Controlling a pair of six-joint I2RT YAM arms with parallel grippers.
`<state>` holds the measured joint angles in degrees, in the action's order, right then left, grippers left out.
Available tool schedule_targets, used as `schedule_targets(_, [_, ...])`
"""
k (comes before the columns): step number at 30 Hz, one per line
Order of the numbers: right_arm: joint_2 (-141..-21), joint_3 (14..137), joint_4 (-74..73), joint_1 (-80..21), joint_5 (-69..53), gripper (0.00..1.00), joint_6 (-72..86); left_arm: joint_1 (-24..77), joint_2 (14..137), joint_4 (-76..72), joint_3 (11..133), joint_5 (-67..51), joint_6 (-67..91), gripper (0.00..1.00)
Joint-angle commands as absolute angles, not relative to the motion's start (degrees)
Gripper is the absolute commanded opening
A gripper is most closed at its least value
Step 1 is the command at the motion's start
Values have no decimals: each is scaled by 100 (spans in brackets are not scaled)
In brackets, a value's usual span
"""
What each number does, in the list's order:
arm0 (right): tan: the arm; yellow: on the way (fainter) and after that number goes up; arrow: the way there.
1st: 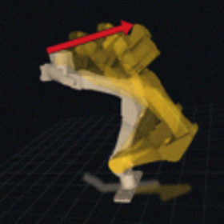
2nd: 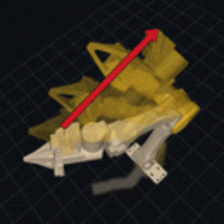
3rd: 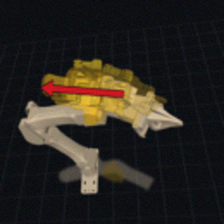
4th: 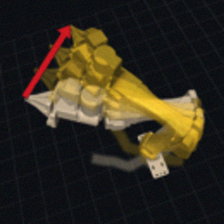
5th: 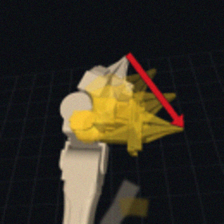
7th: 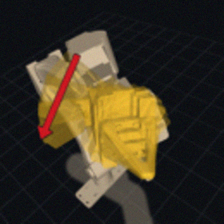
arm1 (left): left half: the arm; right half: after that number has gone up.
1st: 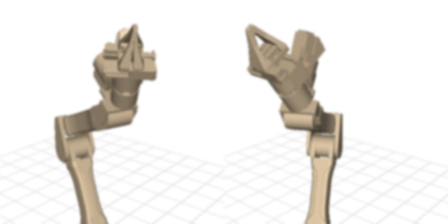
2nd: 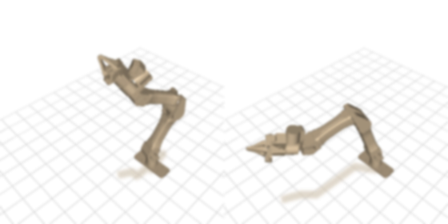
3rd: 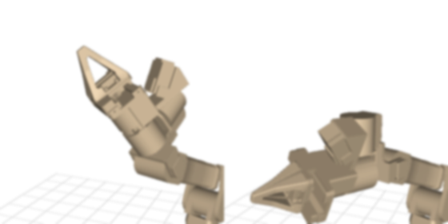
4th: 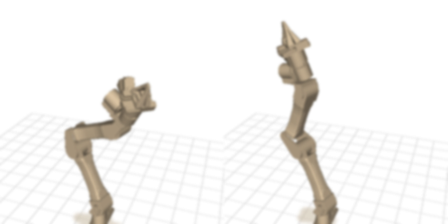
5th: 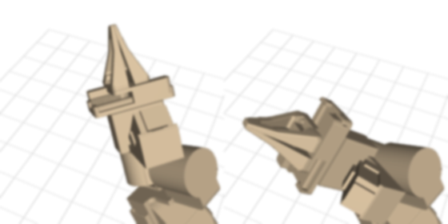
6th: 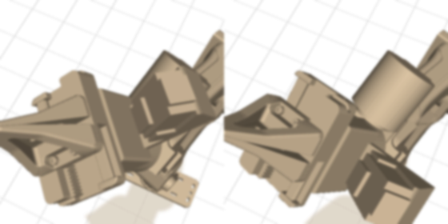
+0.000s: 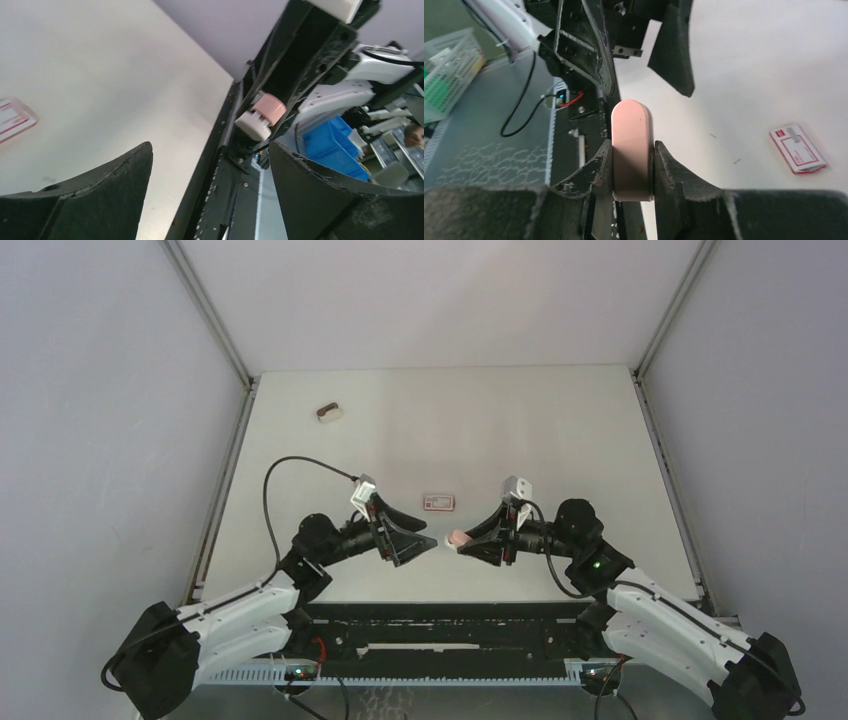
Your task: Load the staples into the stapler
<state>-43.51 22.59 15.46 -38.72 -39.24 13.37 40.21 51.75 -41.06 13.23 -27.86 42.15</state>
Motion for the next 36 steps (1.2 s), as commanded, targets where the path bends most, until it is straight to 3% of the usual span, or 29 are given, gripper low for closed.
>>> schedule_targets(1, [-4249, 2469, 1807, -3838, -4641, 0, 1591, 4250, 5230, -4958, 1888, -3282, 4287, 90])
schedule_targets(13, [-4828, 2733, 2405, -3585, -5646, 0, 2478, 5057, 5160, -3965, 2410, -3701, 2857, 88])
schedule_targets(19, [-5076, 2733, 2614, -3467, -5826, 0, 2710, 5104, 5103, -3903, 2423, -3606, 2734, 65])
schedule_targets(26, [-5194, 2733, 2906, -3394, -5954, 0, 2913, 5106, 5040, -3582, 2398, -3555, 2597, 73])
schedule_targets(32, [-5238, 2733, 2848, -3435, -5979, 0, 2886, 5106, 5002, -3542, 2447, -3490, 2602, 67])
schedule_targets(36, [-5258, 2733, 2786, -3499, -5987, 0, 2863, 5106, 5062, -3577, 2503, -3468, 2593, 69])
